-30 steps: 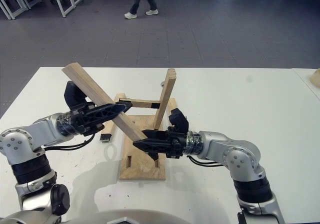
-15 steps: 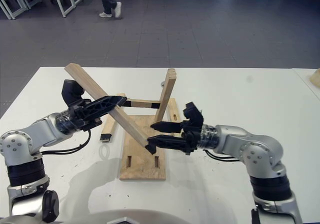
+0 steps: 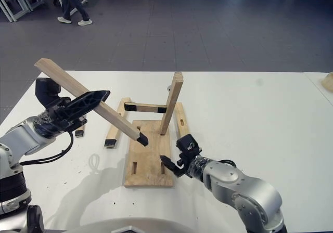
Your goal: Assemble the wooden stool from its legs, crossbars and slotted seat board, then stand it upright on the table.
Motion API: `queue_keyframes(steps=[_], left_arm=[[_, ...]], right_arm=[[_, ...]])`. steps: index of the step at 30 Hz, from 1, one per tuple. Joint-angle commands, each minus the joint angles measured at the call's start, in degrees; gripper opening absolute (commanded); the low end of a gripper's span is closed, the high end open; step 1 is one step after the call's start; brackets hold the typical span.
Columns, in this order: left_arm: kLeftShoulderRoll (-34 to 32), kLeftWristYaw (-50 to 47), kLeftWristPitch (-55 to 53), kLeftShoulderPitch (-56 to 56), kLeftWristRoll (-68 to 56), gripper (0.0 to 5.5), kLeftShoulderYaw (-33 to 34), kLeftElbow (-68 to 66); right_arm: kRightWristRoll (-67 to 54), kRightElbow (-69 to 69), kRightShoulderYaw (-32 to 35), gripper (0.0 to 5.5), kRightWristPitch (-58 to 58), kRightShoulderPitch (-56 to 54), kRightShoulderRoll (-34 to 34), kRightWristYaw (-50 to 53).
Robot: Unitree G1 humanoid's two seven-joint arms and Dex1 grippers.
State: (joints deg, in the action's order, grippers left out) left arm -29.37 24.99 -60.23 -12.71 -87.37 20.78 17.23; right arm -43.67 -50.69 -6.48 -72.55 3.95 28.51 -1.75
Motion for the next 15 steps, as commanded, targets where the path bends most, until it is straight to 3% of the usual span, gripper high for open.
queue_keyframes(steps=[1,7,15], left_arm=[[-1.06,1.50,2.80,-0.19,4.66,2.05,-1.27,0.86],[-1.33,3.13,4.30,-1.00,7.75,2.05,-2.68,0.37],[-0.81,3.47,5.01,-0.82,9.25,2.05,-4.19,0.38]], right_arm=[[2.86,-0.45,-2.89,3.78,-1.39,0.41,3.95,-1.33],[7.03,2.46,-6.61,3.78,0.34,1.13,8.31,-5.37],[11.23,7.50,-10.56,3.78,2.82,-0.76,6.32,-7.30]])
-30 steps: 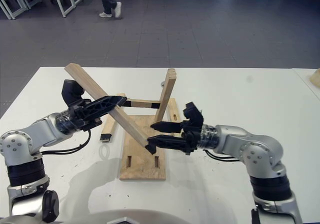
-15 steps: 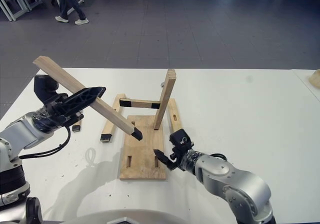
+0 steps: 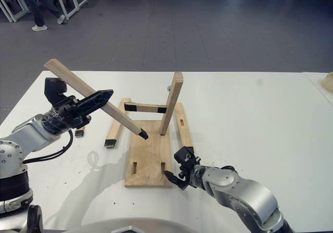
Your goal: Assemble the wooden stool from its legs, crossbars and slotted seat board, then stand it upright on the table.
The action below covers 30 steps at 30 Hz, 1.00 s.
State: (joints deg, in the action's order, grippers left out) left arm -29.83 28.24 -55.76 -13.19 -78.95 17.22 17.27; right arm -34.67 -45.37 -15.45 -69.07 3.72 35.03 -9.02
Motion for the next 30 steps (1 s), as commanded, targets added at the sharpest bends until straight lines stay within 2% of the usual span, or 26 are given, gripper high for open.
queue_keyframes(steps=[1,6,9,11,15,22,27,30], left_arm=[[-0.39,0.45,0.58,-0.25,1.03,2.05,-0.70,0.45],[-2.65,3.91,0.98,1.39,1.98,2.05,0.99,1.19],[-7.07,10.34,1.69,4.04,6.90,2.05,-0.27,3.16],[-9.45,14.60,3.20,5.22,11.64,2.05,-2.60,3.83],[-7.80,17.56,7.17,5.56,19.05,2.05,-8.02,3.28],[1.35,14.79,15.17,6.29,28.62,2.05,-14.62,0.44],[2.57,15.24,18.62,6.92,33.85,2.05,-16.04,-1.28],[2.04,16.23,21.98,7.18,39.70,2.05,-19.03,-3.34]], right_arm=[[2.79,2.66,-2.01,3.78,-0.44,-0.58,0.02,-0.40],[3.38,4.68,0.29,3.78,2.06,1.96,7.60,-7.78],[6.29,8.40,1.99,3.78,8.16,3.33,17.89,-16.49],[8.15,11.60,2.43,3.78,12.27,2.47,21.77,-20.88],[10.37,15.03,1.72,3.78,16.13,0.01,22.22,-24.36],[12.14,15.06,0.25,3.78,16.77,-1.29,20.40,-25.68],[12.76,15.06,0.09,3.78,16.68,-2.14,20.12,-26.70],[13.01,15.03,0.45,3.78,16.53,-2.55,19.77,-27.14]])
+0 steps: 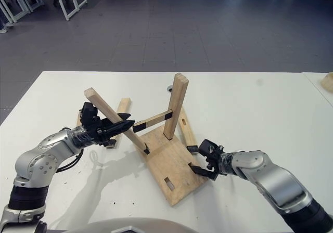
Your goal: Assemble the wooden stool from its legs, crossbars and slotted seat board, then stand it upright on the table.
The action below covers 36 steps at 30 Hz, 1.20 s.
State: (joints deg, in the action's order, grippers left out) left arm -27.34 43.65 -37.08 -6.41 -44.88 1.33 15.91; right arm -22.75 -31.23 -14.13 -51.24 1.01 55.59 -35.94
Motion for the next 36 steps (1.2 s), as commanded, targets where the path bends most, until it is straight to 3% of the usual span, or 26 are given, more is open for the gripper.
queue_keyframes(steps=[1,11,19,27,32,36], left_arm=[[-0.47,1.06,4.08,0.42,6.76,2.05,-3.71,-2.48],[0.08,0.07,4.61,1.37,7.11,2.05,-3.20,-0.57],[1.40,-2.43,1.62,-2.83,-1.14,2.05,8.10,-8.12],[1.56,-5.80,-6.18,-6.36,-17.02,2.05,16.77,-1.56],[-3.23,-5.89,-8.68,-2.59,-20.41,2.05,19.66,5.65],[-9.15,-4.96,-6.42,0.08,-11.76,2.05,17.64,7.49]], right_arm=[[1.22,0.88,-0.78,3.78,-1.32,0.10,-0.95,-0.31],[2.75,0.38,-0.70,3.78,-1.34,0.61,-2.23,-0.09],[3.68,0.36,-0.66,3.78,-1.35,1.13,-3.19,-0.05],[3.89,-0.02,-0.78,3.78,-1.41,2.46,-4.23,0.97],[3.91,-0.39,-0.42,3.78,-1.26,3.37,-4.65,1.58],[3.44,-0.92,0.15,3.78,-1.92,3.70,-5.53,2.13]])
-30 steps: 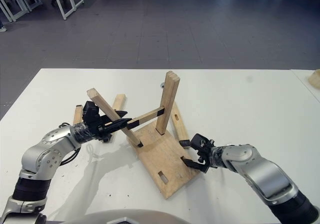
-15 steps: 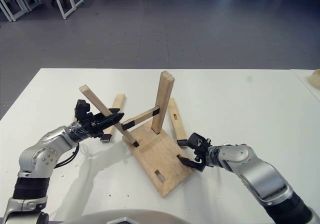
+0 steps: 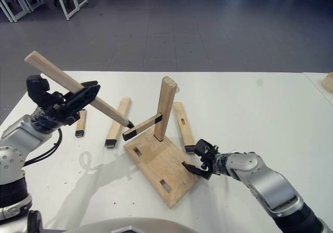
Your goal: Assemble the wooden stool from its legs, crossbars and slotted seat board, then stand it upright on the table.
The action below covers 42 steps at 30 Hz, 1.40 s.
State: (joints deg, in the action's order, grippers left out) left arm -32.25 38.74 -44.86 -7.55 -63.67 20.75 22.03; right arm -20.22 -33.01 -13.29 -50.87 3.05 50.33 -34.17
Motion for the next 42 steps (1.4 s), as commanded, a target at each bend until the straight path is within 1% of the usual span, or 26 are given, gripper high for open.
queue_keyframes(steps=[1,3,6,10,14,18,23,27,32,36,42], left_arm=[[-4.85,-1.31,2.35,1.06,10.41,2.05,-3.36,1.50],[-4.72,-3.28,3.17,1.17,14.05,2.05,-5.31,3.28],[-3.27,-5.98,2.45,3.46,13.86,2.05,-7.20,10.83],[-4.85,-7.02,1.05,7.97,12.15,2.05,-6.57,17.83],[-8.04,-5.23,0.97,10.34,12.80,2.05,-5.20,18.43],[-6.61,-6.90,1.57,10.56,12.11,2.05,-6.73,20.07],[-4.38,-7.93,2.88,13.35,10.66,2.05,-7.46,23.80],[-1.56,-7.74,6.55,16.56,14.22,2.05,-10.78,23.57],[1.83,-6.56,15.09,18.97,25.08,2.05,-18.09,18.23],[4.43,-6.71,19.49,18.60,28.93,2.05,-19.52,14.86],[6.21,-6.22,21.09,18.91,29.60,2.05,-20.96,15.12]], right_arm=[[0.82,0.89,-0.61,3.78,-2.44,1.49,-0.45,0.39],[0.78,1.06,-0.43,3.78,-2.50,1.21,-0.47,0.29],[0.96,1.17,-0.20,3.78,-2.44,1.37,-0.36,0.24],[0.89,0.38,0.11,3.78,-2.78,2.43,-0.75,0.90],[0.72,-0.07,0.33,3.78,-3.20,2.90,-1.27,1.56],[0.83,0.28,-0.13,3.78,-3.35,2.09,-1.48,1.59],[1.03,0.21,-0.29,3.78,-3.38,2.03,-1.63,1.58],[1.23,0.28,-0.36,3.78,-3.62,1.50,-2.24,1.60],[1.60,0.49,-0.45,3.78,-3.72,0.73,-2.40,1.15],[1.88,0.74,-0.74,3.78,-3.60,0.17,-2.19,0.62],[2.59,1.06,-0.83,3.78,-3.16,0.06,-1.98,-0.14]])
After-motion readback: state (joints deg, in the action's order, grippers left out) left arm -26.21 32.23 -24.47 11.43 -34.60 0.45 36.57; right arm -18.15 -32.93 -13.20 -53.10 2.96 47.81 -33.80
